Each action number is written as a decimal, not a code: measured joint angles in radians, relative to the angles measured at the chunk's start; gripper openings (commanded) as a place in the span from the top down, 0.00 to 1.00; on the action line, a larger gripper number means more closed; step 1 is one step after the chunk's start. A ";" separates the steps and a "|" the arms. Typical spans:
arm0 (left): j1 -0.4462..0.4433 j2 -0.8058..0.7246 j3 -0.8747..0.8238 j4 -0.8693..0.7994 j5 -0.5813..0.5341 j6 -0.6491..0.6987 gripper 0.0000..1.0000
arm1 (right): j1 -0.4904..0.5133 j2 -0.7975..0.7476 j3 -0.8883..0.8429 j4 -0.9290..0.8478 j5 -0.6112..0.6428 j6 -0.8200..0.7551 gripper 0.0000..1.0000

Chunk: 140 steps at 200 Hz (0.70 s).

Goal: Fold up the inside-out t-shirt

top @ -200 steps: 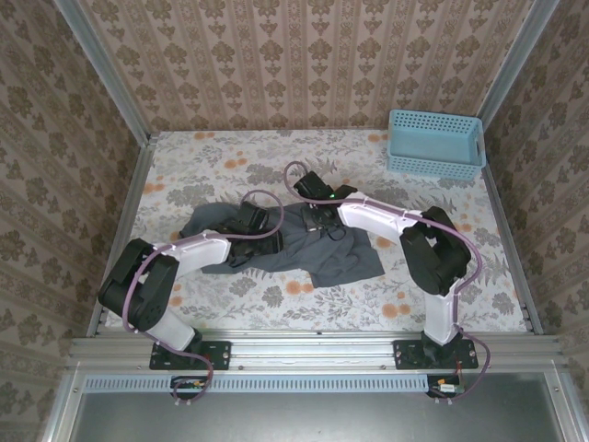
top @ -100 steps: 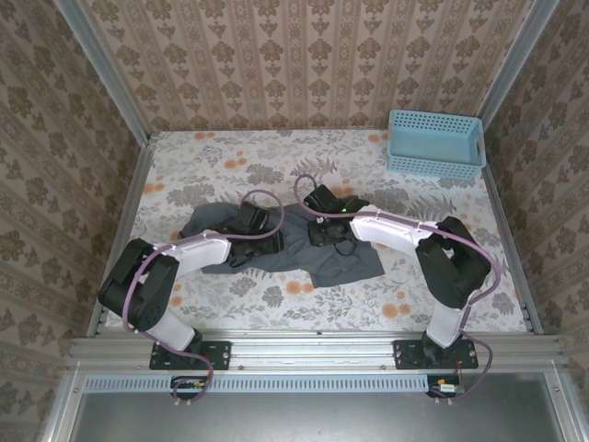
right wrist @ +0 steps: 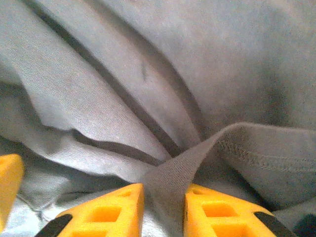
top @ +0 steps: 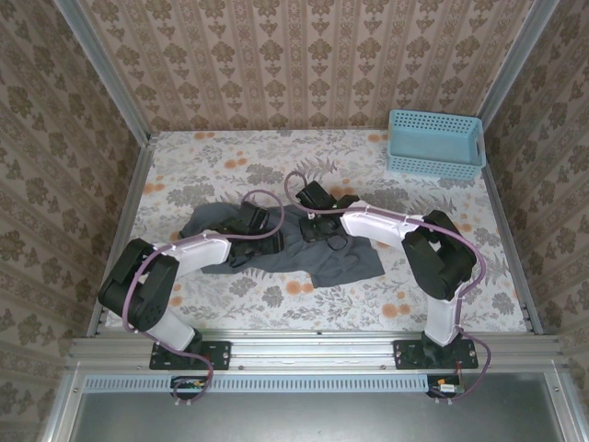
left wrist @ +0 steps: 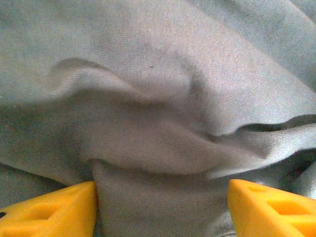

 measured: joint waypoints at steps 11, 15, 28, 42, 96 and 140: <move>0.000 0.000 0.000 0.000 0.000 0.000 0.30 | 0.000 0.002 0.011 0.001 0.000 -0.006 0.78; 0.000 0.000 0.000 0.000 0.000 0.000 0.30 | 0.000 0.002 0.015 0.002 0.000 -0.007 0.80; 0.000 0.000 0.000 0.000 0.000 0.000 0.30 | 0.000 0.004 0.016 0.003 0.000 -0.010 0.82; 0.000 -0.003 0.000 -0.001 0.000 0.000 0.30 | 0.000 0.006 0.016 0.003 0.001 -0.010 0.81; 0.000 -0.013 0.000 -0.011 0.000 0.000 0.29 | 0.000 0.006 -0.040 0.011 -0.002 -0.011 0.70; -0.002 -0.013 0.000 -0.020 -0.003 0.000 0.29 | 0.000 -0.002 -0.116 0.031 -0.016 -0.013 0.92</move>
